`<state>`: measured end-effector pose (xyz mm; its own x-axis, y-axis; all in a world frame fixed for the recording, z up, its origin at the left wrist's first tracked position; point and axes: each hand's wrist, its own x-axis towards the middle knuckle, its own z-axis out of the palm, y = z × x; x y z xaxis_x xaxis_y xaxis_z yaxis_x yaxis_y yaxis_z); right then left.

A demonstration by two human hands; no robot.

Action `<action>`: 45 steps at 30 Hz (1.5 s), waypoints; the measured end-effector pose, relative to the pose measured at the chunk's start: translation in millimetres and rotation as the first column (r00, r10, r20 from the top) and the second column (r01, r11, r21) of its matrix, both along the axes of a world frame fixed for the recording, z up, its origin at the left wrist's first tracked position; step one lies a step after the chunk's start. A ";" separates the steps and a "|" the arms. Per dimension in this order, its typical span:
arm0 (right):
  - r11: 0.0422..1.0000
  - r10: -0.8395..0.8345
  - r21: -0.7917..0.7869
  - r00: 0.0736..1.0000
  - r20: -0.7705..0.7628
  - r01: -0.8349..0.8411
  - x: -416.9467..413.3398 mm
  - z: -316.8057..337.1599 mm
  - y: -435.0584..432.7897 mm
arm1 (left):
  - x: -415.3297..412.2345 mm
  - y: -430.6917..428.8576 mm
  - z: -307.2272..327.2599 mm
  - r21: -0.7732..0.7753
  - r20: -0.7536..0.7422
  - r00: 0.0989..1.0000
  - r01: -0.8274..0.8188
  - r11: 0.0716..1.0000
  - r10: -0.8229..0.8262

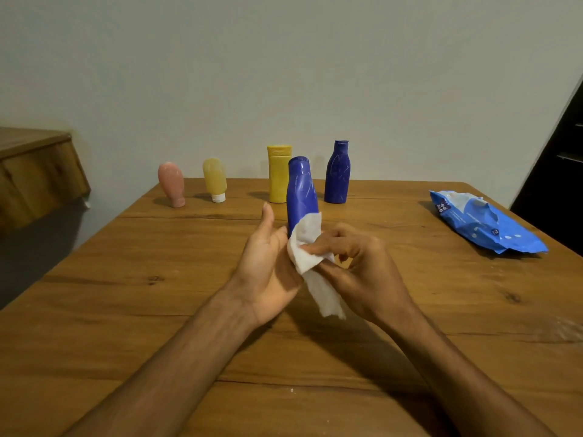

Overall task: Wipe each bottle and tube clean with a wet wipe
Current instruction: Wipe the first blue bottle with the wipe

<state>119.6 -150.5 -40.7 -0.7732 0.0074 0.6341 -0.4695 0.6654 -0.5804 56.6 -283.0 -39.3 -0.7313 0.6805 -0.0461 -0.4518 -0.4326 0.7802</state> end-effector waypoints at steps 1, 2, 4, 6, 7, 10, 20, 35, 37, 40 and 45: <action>1.000 -0.029 -0.012 0.999 -0.039 0.028 -0.1 0.2 0.1 | 1.1 0.9 0.1 0.003 -0.013 1.000 0.005 1.000 -0.005; 0.999 -0.052 -0.011 0.997 -0.063 0.051 -0.2 0.2 0.2 | 1.4 1.7 -0.4 0.006 -0.024 1.000 0.006 1.000 -0.006; 0.997 -0.049 0.054 0.997 -0.055 0.052 0.6 -1.1 -0.8 | 1.9 2.9 -1.4 0.024 -0.024 1.000 0.005 1.000 -0.005; 0.991 -0.023 0.133 0.999 -0.037 0.028 1.3 -3.2 -1.9 | 3.4 4.0 -2.4 0.035 -0.022 1.000 -0.002 0.999 0.003; 0.989 -0.030 0.146 0.998 -0.048 0.037 1.0 -4.3 -1.6 | 5.2 5.1 -3.1 0.043 -0.025 1.000 -0.004 0.999 0.005; 0.981 -0.132 0.124 0.982 -0.132 0.148 0.0 -4.3 -0.6 | 11.5 11.6 -7.3 0.095 -0.017 1.000 0.005 0.995 -0.003; 0.961 -0.211 0.126 0.949 -0.233 0.245 -0.3 -2.7 0.2 | 16.1 15.4 -13.6 -0.061 -0.195 0.980 -0.037 0.997 0.024; 0.961 -0.148 0.200 0.965 -0.218 0.193 0.4 -2.9 4.6 | 17.3 12.6 -9.1 -0.082 -0.179 0.981 -0.086 0.993 0.070; 0.962 -0.215 0.110 0.943 -0.252 0.249 -0.9 -1.3 7.5 | 16.8 13.3 -11.4 -0.123 -0.195 0.981 -0.049 0.991 0.024; 0.970 -0.220 0.036 0.933 -0.285 0.240 -1.7 0.2 8.5 | 15.4 13.0 -11.5 -0.092 -0.157 0.988 -0.018 0.996 0.003; 0.993 -0.114 0.018 0.967 -0.227 0.121 -2.3 0.3 10.0 | 9.0 7.9 -8.2 0.006 -0.098 0.995 -0.021 1.000 0.021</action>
<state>117.2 -140.5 -40.4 -0.6056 0.0666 0.7930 -0.5032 0.7399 -0.4465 65.6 -275.0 -47.5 -0.7464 0.6649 0.0297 -0.3641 -0.4452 0.8181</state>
